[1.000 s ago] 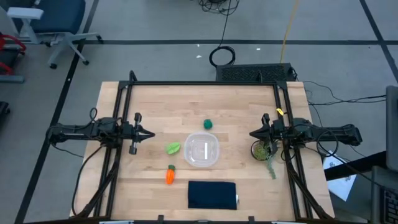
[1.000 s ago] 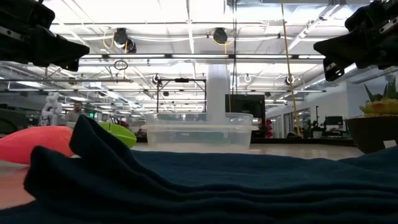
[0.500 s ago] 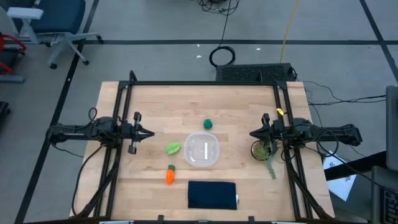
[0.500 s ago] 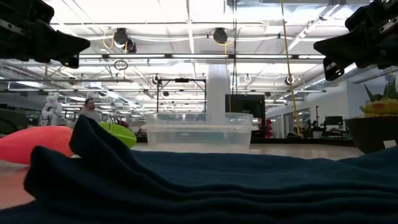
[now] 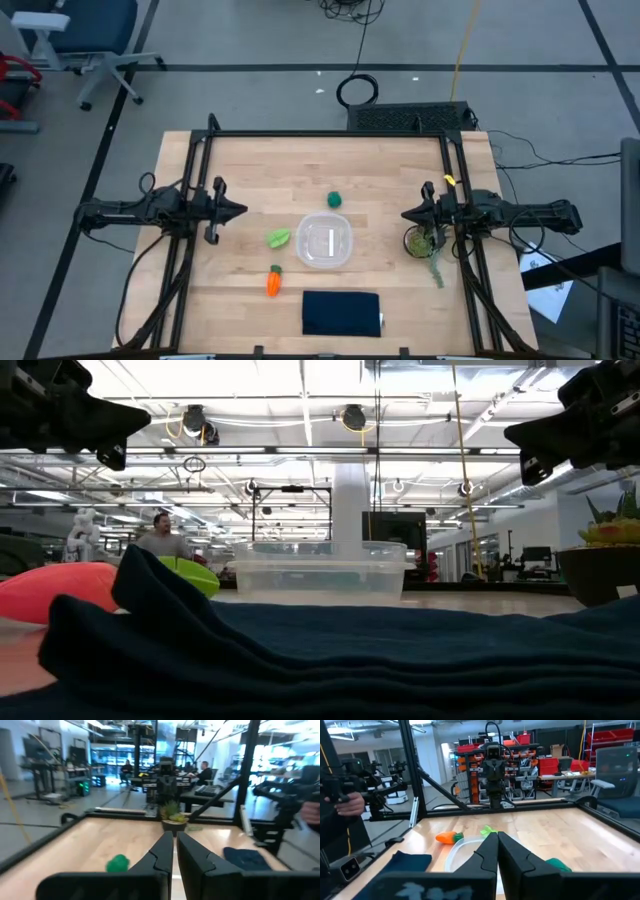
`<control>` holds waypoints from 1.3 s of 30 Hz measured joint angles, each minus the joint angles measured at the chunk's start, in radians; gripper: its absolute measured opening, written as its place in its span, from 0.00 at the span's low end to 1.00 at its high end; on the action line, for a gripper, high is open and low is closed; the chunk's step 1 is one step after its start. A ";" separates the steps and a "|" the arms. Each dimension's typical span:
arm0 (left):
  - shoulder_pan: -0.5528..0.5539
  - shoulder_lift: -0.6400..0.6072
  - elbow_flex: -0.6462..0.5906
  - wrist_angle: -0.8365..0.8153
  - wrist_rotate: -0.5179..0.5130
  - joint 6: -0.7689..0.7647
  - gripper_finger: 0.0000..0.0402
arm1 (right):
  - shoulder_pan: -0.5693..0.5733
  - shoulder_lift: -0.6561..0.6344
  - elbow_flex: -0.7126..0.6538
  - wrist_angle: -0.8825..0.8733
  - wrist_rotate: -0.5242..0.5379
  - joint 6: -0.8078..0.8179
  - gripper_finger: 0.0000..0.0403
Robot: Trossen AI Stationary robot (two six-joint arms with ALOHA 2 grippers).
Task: Pick and placing Produce into tupperware
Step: Put the green bell pepper into the bin
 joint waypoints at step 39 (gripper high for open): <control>0.001 0.000 0.000 0.027 -0.211 0.267 0.06 | -0.180 0.739 0.424 -0.080 0.040 -0.107 0.00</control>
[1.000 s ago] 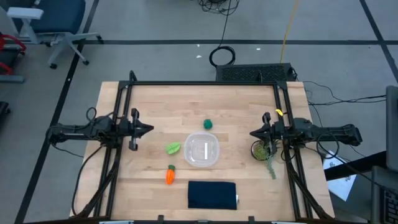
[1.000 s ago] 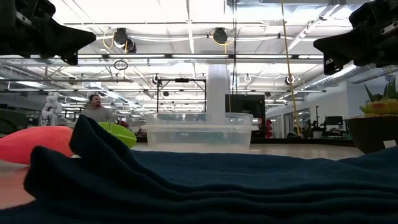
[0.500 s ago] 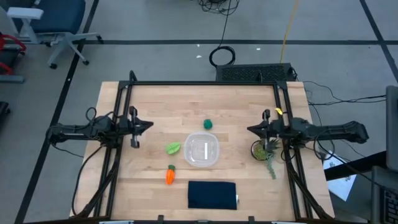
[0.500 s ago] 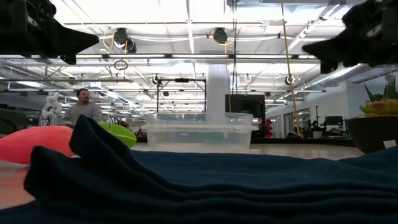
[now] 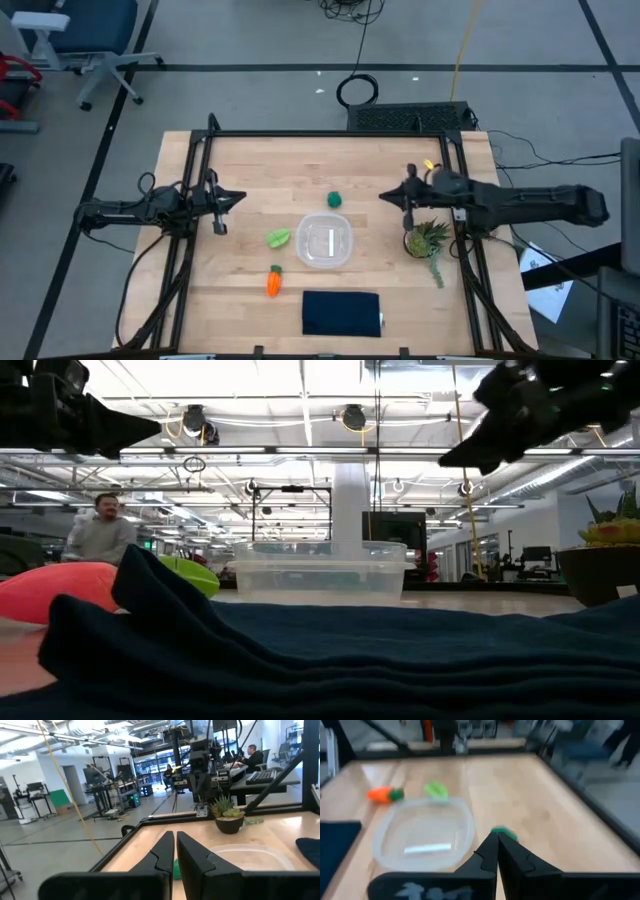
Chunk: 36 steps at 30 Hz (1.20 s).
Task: Pick and placing Produce into tupperware
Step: Put the green bell pepper into the bin
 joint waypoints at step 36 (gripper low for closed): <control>0.000 0.000 0.000 0.002 0.000 -0.021 0.06 | -0.208 0.575 0.565 -0.351 -0.278 -0.140 0.00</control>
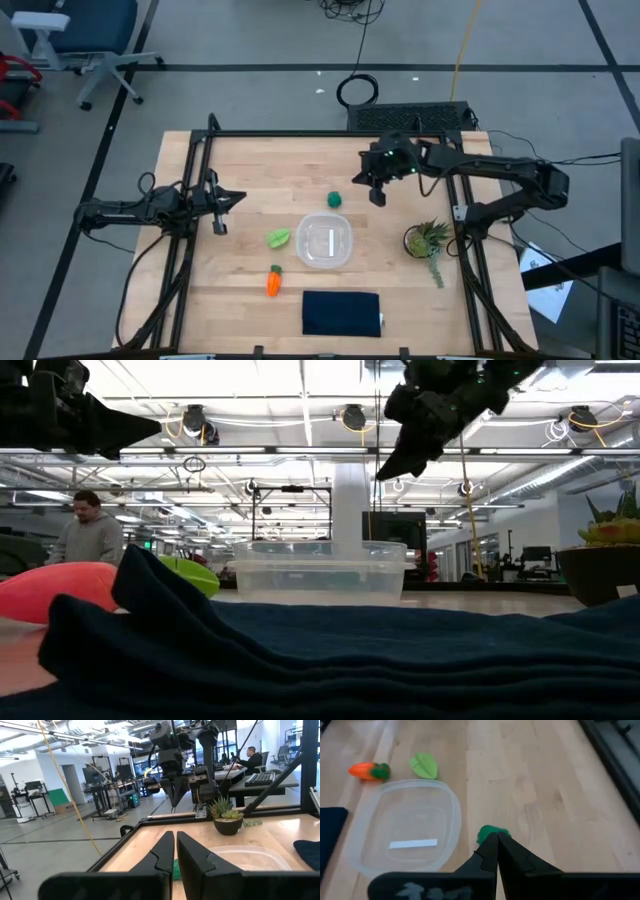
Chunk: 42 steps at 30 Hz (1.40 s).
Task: Pick and placing Produce into tupperware
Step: Put the green bell pepper into the bin
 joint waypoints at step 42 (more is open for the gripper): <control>0.000 0.000 0.000 -0.006 -0.006 0.031 0.06 | -0.026 0.413 0.472 -0.302 0.056 -0.190 0.34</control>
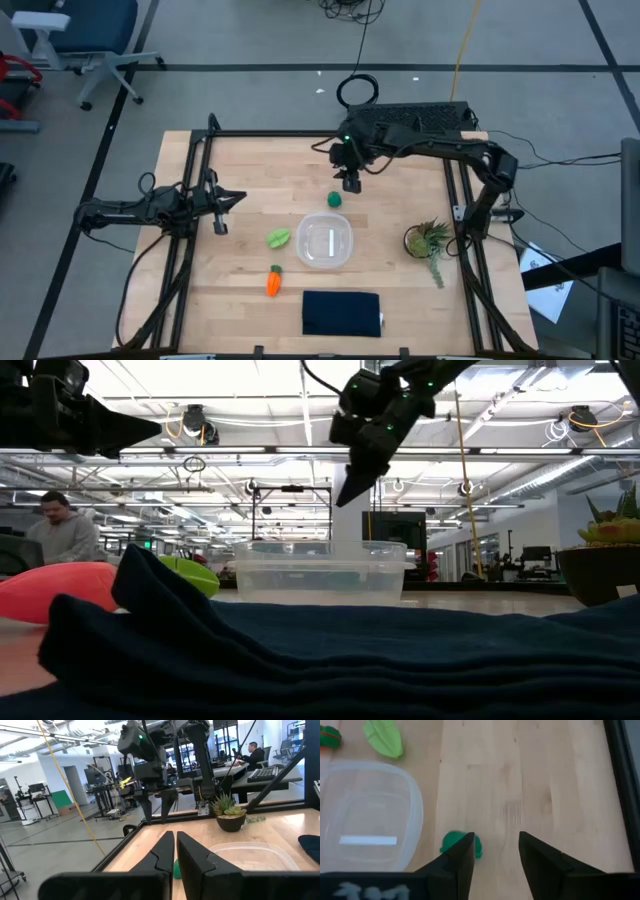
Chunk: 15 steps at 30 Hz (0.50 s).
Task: Pick and placing Produce into tupperware
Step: Put the green bell pepper into the bin
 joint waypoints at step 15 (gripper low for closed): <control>0.000 0.000 0.000 -0.002 0.000 0.001 0.06 | -0.008 0.191 0.394 -0.419 0.003 -0.174 0.13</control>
